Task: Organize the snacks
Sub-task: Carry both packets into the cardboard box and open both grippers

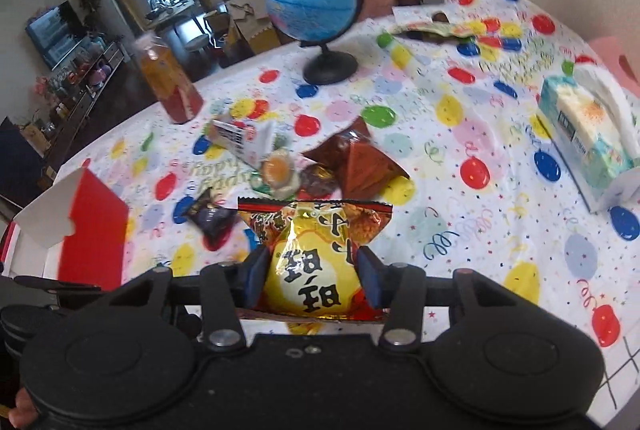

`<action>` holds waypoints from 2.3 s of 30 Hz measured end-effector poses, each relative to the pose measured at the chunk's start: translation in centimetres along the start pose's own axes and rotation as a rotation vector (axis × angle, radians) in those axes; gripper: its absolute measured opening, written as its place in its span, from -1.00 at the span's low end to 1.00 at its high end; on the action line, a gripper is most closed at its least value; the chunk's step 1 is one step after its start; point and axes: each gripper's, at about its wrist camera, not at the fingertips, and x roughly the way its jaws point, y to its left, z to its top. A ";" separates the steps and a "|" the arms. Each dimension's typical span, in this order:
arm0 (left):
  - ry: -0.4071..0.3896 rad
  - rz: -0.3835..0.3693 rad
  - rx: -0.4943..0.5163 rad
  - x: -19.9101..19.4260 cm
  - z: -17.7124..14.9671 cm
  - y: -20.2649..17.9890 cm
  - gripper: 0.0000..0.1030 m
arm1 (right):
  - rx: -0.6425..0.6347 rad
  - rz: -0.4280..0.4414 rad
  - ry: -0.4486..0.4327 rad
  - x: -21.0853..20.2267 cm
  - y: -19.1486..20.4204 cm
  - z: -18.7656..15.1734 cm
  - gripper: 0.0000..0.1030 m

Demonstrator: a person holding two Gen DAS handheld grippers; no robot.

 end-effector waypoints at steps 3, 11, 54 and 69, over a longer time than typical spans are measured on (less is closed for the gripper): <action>-0.027 0.015 -0.023 -2.7 -0.4 0.6 -0.13 | -0.026 0.046 -0.008 -1.4 1.8 0.0 -0.10; -0.083 0.146 -0.088 -9.9 -1.5 4.5 -0.13 | -0.159 0.154 -0.018 -2.5 9.5 0.0 -0.10; 0.119 0.455 -0.244 -11.3 -4.8 28.0 -0.13 | -0.461 0.129 0.197 13.1 34.5 -6.0 -0.09; 0.115 0.447 -0.270 -10.7 -5.6 27.8 -0.06 | -0.457 0.121 0.184 12.3 34.5 -6.4 0.18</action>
